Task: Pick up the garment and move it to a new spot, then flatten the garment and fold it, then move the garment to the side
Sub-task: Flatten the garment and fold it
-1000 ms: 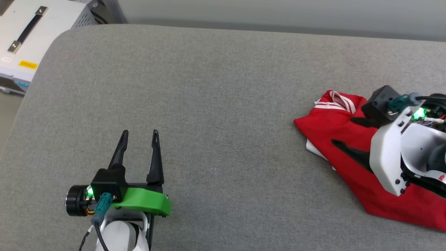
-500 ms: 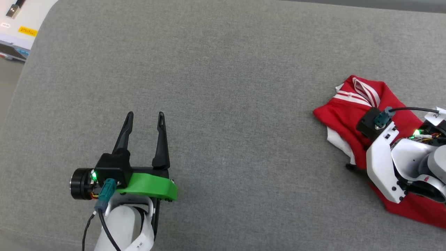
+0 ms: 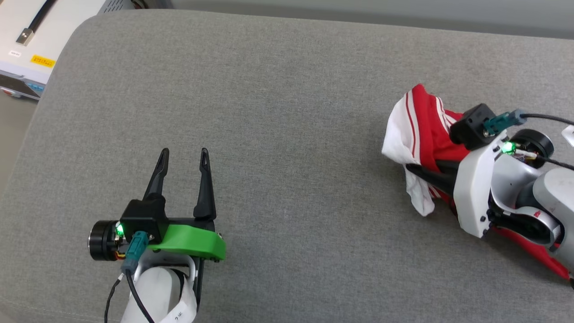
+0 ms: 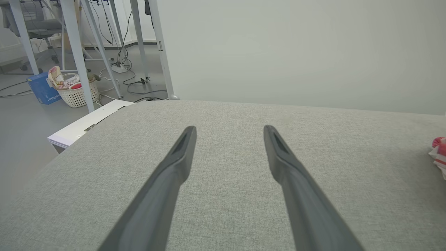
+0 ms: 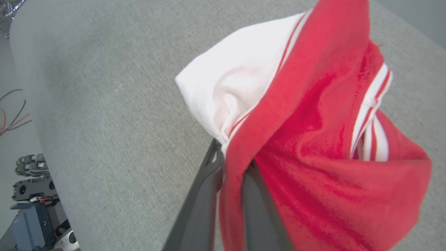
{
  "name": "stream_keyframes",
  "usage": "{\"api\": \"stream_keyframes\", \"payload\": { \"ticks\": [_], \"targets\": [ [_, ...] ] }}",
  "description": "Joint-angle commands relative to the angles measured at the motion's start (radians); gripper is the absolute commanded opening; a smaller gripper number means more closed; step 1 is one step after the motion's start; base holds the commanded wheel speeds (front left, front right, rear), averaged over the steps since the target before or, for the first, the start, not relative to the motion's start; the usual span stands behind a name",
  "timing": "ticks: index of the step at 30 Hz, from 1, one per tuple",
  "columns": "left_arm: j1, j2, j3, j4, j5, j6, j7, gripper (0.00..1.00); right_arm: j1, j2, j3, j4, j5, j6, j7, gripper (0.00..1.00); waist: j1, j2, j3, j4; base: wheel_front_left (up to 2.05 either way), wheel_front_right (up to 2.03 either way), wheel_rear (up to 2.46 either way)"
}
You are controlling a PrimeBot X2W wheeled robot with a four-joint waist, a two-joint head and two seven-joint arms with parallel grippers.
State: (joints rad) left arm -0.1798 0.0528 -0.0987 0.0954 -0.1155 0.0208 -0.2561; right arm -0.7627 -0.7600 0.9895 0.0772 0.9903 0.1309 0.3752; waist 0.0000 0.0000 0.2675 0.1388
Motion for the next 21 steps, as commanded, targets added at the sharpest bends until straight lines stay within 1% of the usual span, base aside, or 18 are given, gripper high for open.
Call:
{"api": "stream_keyframes", "payload": {
  "ticks": [1,5,8,13,16,21],
  "targets": [
    [0.01,-0.003,-0.002,0.0,0.002,-0.005,-0.006,1.0,-0.034,0.008,-0.015,-0.029,0.019,0.0,-0.016,0.0,0.0,0.0,-0.015,0.003,0.0,0.0,0.0],
    [0.008,-0.003,-0.005,-0.008,-0.003,-0.002,-0.006,1.0,-0.082,0.047,-0.031,-0.08,0.044,0.0,-0.025,0.0,0.0,0.0,-0.004,0.023,0.0,0.0,0.0],
    [0.001,-0.003,-0.008,-0.012,-0.01,0.003,-0.006,1.0,-0.129,0.097,-0.021,-0.068,0.03,0.0,-0.023,0.0,0.0,0.0,0.017,0.038,0.0,0.0,0.0],
    [-0.016,-0.003,-0.02,-0.013,-0.025,0.012,-0.006,1.0,-0.192,0.227,0.026,0.043,0.031,0.0,-0.022,0.0,0.0,0.0,0.063,0.066,0.0,0.0,0.0],
    [-0.025,-0.003,-0.025,-0.012,-0.032,0.018,-0.006,1.0,-0.209,0.304,0.09,0.132,0.034,0.0,-0.015,0.0,0.0,0.0,0.088,0.076,0.0,0.0,0.0],
    [-0.038,-0.003,-0.031,-0.007,-0.039,0.025,-0.006,1.0,-0.203,0.392,0.234,0.284,0.021,0.0,0.02,0.0,0.0,0.0,0.114,0.086,0.0,0.0,0.0]
  ]
}}
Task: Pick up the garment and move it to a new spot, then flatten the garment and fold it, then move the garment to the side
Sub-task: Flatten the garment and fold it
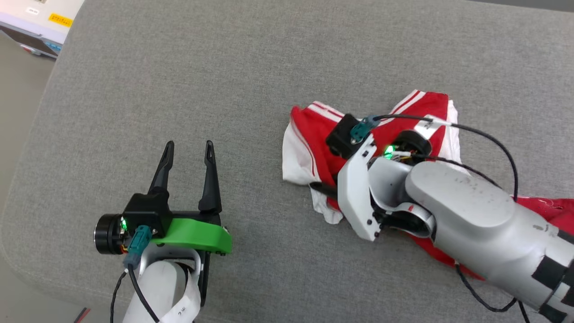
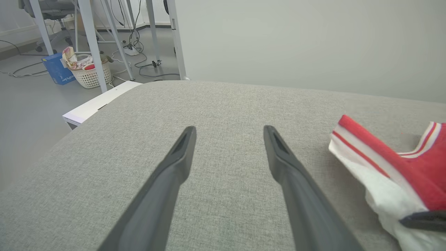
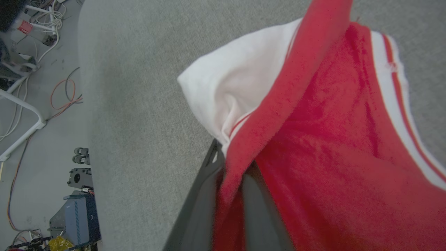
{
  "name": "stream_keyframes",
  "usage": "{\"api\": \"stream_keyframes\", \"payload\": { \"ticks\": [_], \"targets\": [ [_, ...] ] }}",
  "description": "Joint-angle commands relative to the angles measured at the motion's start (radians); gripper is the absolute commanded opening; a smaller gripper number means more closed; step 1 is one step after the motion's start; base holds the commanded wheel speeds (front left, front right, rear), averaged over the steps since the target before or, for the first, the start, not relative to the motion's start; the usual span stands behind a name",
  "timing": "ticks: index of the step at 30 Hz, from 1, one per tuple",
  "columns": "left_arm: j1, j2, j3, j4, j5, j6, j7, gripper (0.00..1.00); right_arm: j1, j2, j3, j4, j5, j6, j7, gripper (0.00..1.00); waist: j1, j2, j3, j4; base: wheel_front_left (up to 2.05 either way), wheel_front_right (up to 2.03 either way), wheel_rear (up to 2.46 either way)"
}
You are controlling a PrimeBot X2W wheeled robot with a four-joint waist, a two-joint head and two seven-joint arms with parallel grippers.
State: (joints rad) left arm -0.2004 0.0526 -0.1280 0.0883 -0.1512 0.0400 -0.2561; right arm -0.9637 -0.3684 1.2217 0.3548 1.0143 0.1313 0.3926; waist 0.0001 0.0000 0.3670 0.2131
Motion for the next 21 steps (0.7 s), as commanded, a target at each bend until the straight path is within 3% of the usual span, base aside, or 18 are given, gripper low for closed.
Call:
{"api": "stream_keyframes", "payload": {
  "ticks": [1,7,8,9,16,18,19,21],
  "targets": [
    [-0.02,-0.002,-0.005,0.0,-0.004,0.007,-0.006,1.0,0.007,0.017,0.019,0.036,0.001,-0.001,0.009,0.0,-0.0001,0.0,0.018,0.014,0.0,0.0,0.0],
    [-0.026,-0.002,-0.009,0.01,-0.002,0.009,-0.006,1.0,0.039,0.064,0.051,0.131,0.004,-0.001,-0.019,0.0,-0.0001,0.0,0.012,0.014,0.0,0.0,0.0],
    [-0.025,-0.002,-0.008,0.013,0.0,0.009,-0.006,1.0,0.037,0.064,0.052,0.133,0.001,-0.001,-0.041,0.2,-0.0001,0.0,0.006,0.011,0.0,0.0,0.0],
    [-0.022,-0.002,-0.006,0.016,0.002,0.008,-0.006,1.0,0.033,0.061,0.053,0.13,-0.002,-0.001,-0.076,1.0,-0.0001,0.0,-0.005,0.008,0.0,0.0,0.0],
    [0.018,-0.002,0.017,0.017,0.02,0.003,-0.006,1.0,0.005,-0.027,0.007,0.047,-0.016,-0.001,-0.366,1.0,-0.0001,0.0,-0.079,-0.024,0.0,0.0,0.0],
    [0.032,-0.002,0.027,0.012,0.026,0.004,-0.006,1.0,-0.001,-0.064,-0.04,0.036,-0.036,-0.001,-0.434,1.0,-0.0001,0.0,-0.097,-0.036,0.0,0.0,0.0],
    [0.052,-0.002,0.039,0.003,0.032,0.003,-0.006,1.0,-0.011,-0.121,-0.126,0.029,-0.076,-0.001,-0.495,1.0,-0.0001,0.0,-0.116,-0.049,0.0,0.0,0.0],
    [0.06,-0.002,0.042,-0.004,0.037,0.0,-0.006,1.0,-0.021,-0.159,-0.174,0.02,-0.111,-0.001,-0.5,1.0,-0.0001,0.0,-0.123,-0.054,0.0,0.0,0.0]
  ]
}}
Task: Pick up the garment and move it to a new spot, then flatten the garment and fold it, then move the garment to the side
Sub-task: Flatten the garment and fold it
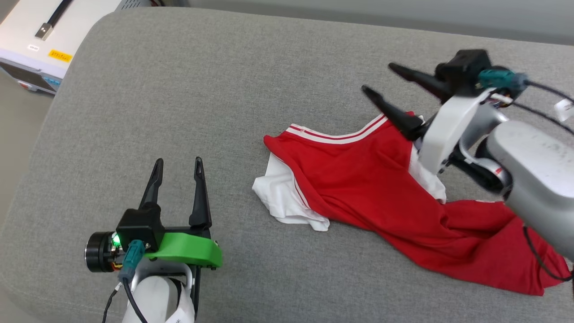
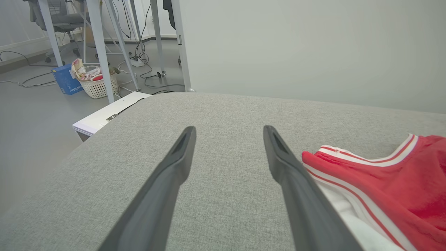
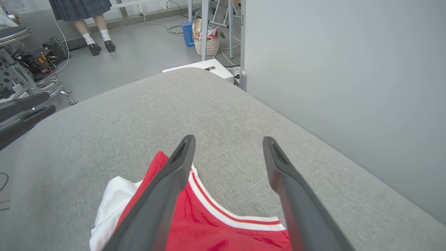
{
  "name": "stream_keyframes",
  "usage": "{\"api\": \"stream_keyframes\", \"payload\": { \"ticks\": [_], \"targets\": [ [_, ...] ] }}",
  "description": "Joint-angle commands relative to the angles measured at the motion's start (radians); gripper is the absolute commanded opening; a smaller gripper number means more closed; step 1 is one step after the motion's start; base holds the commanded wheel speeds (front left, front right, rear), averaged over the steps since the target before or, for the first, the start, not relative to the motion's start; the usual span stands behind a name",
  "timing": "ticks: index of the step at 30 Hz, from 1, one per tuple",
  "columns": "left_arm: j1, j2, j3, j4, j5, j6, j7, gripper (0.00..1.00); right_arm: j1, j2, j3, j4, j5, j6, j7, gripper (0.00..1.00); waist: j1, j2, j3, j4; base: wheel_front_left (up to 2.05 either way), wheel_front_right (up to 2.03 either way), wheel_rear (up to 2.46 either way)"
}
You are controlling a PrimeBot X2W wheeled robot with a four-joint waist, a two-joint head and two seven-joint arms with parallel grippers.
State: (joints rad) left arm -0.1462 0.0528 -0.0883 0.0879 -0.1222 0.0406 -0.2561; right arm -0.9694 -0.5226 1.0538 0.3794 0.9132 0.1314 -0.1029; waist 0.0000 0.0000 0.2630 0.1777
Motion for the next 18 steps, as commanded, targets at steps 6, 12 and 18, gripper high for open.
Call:
{"api": "stream_keyframes", "payload": {
  "ticks": [6,12,18],
  "targets": [
    [0.013,-0.003,0.003,-0.016,0.014,-0.007,-0.006,1.0,-0.037,-0.154,-0.081,-0.06,-0.038,-0.001,0.263,1.0,0.0,0.0,-0.026,-0.013,0.0,0.0,0.0],
    [0.002,-0.003,-0.003,-0.023,0.011,-0.008,-0.006,1.0,-0.038,-0.262,-0.024,-0.141,0.085,-0.001,0.615,1.0,0.0,0.0,-0.003,0.008,0.0,0.0,0.0],
    [-0.019,-0.003,-0.017,-0.03,0.0,-0.001,-0.006,1.0,-0.026,-0.275,0.023,-0.147,0.112,-0.001,0.784,1.0,0.0,0.0,0.04,0.03,0.0,0.0,0.0]
  ]
}}
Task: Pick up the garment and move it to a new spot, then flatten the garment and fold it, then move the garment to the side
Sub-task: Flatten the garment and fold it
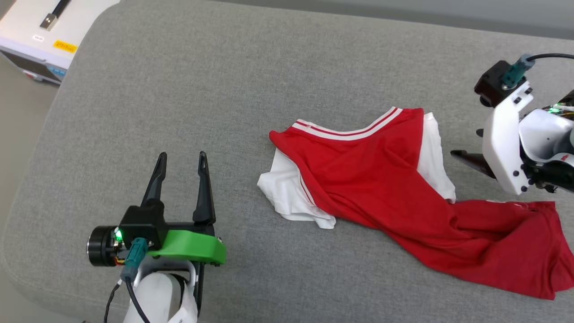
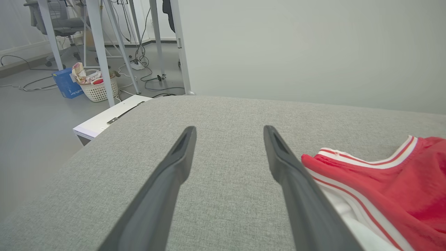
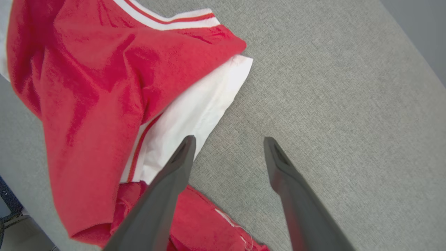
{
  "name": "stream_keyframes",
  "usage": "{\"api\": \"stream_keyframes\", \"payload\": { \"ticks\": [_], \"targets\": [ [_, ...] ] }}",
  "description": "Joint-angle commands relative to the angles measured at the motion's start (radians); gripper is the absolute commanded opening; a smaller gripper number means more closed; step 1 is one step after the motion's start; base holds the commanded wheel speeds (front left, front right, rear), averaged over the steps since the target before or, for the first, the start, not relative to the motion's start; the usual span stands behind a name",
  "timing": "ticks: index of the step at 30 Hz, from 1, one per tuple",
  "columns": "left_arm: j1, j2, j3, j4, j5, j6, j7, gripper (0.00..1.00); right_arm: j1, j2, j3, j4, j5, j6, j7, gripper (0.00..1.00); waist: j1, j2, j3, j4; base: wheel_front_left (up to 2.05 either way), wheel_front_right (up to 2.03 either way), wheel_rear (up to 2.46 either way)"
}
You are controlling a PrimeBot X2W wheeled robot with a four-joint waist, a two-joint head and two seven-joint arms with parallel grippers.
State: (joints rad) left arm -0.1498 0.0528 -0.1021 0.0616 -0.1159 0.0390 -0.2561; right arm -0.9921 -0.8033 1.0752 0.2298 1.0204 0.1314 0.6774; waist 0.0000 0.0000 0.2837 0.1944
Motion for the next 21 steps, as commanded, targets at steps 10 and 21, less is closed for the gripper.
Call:
{"api": "stream_keyframes", "payload": {
  "ticks": [10,21],
  "targets": [
    [-0.064,-0.003,-0.032,0.001,-0.023,0.013,-0.006,1.0,0.087,0.153,0.054,0.195,-0.021,-0.001,0.006,1.0,0.0,0.0,0.086,0.038,0.0,0.0,0.0],
    [-0.047,-0.003,-0.006,0.021,-0.005,0.009,-0.006,1.0,0.054,0.117,0.028,0.157,-0.072,-0.001,-0.272,0.0,0.0,0.0,0.03,-0.006,0.0,0.0,0.0]
  ]
}}
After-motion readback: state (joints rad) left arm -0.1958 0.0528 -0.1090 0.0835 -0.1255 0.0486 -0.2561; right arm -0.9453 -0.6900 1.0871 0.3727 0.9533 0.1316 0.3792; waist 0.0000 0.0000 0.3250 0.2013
